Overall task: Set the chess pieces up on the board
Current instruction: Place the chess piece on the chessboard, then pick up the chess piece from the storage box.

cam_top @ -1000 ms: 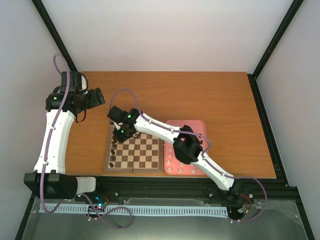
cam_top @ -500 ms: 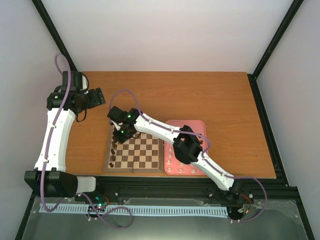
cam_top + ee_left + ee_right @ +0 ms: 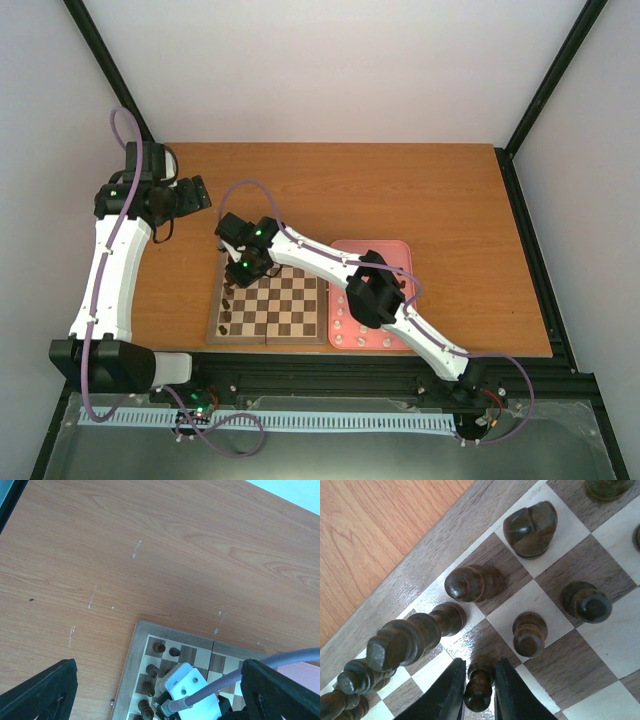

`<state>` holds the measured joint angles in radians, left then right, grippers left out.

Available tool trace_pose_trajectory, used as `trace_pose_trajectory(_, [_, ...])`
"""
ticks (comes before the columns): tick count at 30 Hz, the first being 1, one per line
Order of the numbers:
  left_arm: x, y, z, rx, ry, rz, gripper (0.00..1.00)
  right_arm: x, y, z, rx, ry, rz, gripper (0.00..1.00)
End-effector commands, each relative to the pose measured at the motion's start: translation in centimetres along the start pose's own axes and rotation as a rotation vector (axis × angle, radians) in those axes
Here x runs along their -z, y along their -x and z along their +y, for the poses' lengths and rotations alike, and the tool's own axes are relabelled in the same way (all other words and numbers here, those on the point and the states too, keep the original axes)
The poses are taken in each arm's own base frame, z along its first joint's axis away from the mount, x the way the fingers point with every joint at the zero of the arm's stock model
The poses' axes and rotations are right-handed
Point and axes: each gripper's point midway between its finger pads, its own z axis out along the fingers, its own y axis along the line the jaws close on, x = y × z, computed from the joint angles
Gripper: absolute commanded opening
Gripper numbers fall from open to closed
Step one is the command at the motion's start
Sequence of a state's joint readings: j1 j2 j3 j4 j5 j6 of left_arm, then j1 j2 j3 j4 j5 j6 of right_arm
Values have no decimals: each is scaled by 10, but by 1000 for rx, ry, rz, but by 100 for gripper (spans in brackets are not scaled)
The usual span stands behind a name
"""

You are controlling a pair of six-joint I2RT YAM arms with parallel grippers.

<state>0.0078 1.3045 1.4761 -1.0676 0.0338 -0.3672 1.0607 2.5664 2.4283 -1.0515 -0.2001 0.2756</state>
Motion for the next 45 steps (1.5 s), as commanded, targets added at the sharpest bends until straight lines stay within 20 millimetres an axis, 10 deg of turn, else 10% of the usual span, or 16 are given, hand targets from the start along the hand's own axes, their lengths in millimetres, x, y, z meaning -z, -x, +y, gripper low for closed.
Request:
trace_pose_trajectory(1, [3,10,-6,-6,-16,-32,100,3,3,4,9,20,-9,17])
trace_pose_trajectory(11, [4,9,-6,-5,-15,-31,100,17,12,-1,18,-27,-50,27])
trace_pose_trajectory(19, [5,10,-4,-9,-5,-35,100,71,25,2,32,-65,-138,31])
trace_pose_trajectory(28, [3,8,-2,-10,3,-29,100,139,-3,-4,59,-115,-164,39])
trace_pose_trajectory(38, [2,8,-2,-8,4,-24,100,119,-47,-49,-19,-90,-18,3])
trace_pose_trajectory(45, [5,10,-3,-9,1,-29,100,108,-67,-95,-162,-163,-18,3])
